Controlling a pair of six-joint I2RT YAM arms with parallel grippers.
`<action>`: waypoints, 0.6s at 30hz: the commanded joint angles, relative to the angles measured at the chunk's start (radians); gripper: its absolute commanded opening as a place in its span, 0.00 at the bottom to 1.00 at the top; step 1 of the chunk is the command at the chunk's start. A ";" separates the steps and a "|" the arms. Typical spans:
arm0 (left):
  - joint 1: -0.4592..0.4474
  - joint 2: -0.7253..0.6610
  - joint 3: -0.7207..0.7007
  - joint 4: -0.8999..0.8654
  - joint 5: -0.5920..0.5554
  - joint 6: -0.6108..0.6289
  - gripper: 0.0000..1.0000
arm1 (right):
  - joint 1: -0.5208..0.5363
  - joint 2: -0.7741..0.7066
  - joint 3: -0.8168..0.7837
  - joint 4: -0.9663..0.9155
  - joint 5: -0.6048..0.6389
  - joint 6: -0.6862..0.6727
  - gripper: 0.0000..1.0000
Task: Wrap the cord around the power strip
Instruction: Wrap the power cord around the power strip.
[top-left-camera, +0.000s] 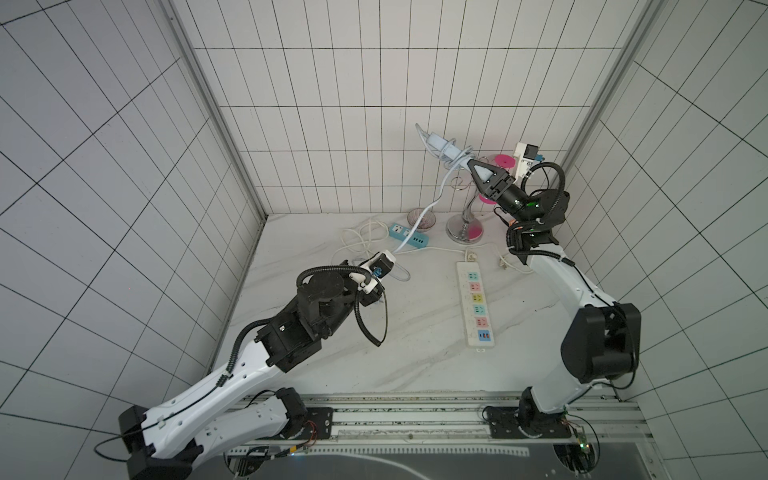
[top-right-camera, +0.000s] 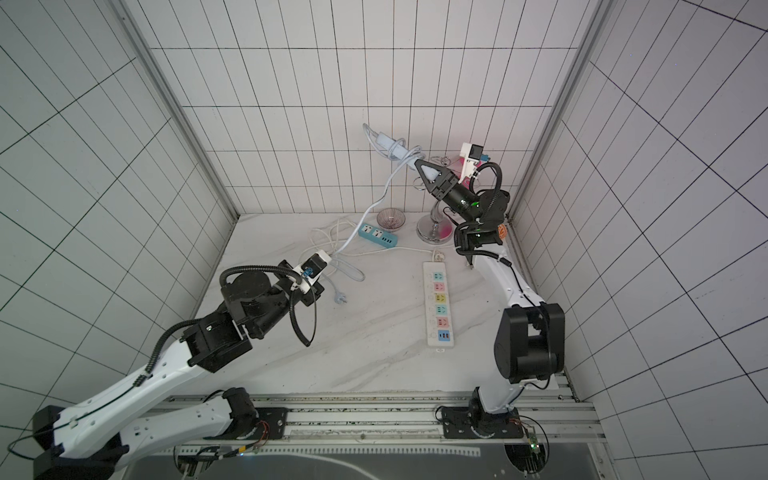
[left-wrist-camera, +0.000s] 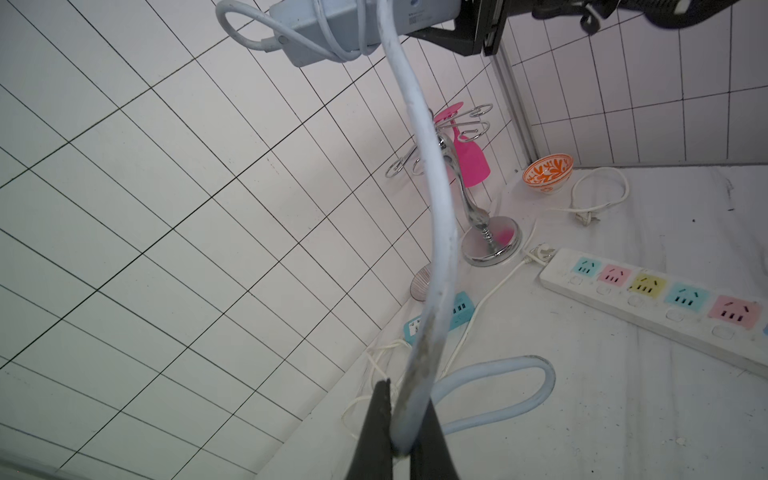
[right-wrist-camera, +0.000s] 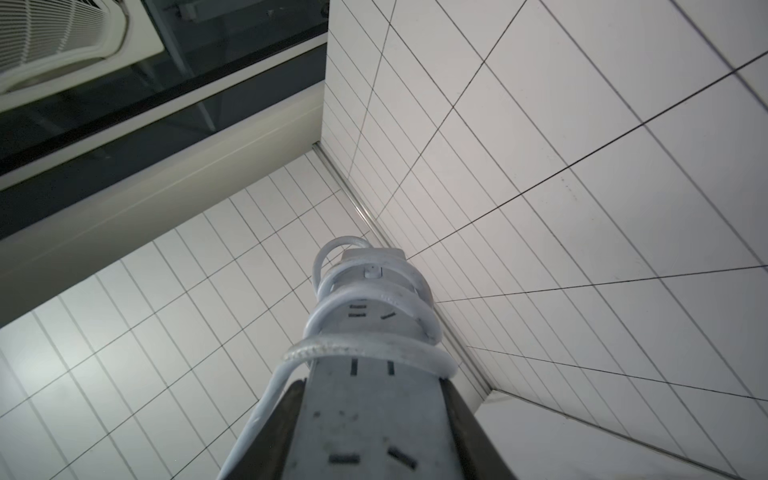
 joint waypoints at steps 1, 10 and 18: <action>-0.001 -0.006 -0.021 0.084 0.077 -0.021 0.00 | -0.041 0.048 0.074 0.477 0.050 0.360 0.00; 0.009 0.061 -0.063 0.232 0.173 0.005 0.00 | -0.033 0.084 0.309 0.756 -0.016 0.616 0.00; 0.229 0.173 -0.029 0.407 0.454 -0.117 0.00 | 0.053 0.117 0.704 0.749 -0.130 0.742 0.00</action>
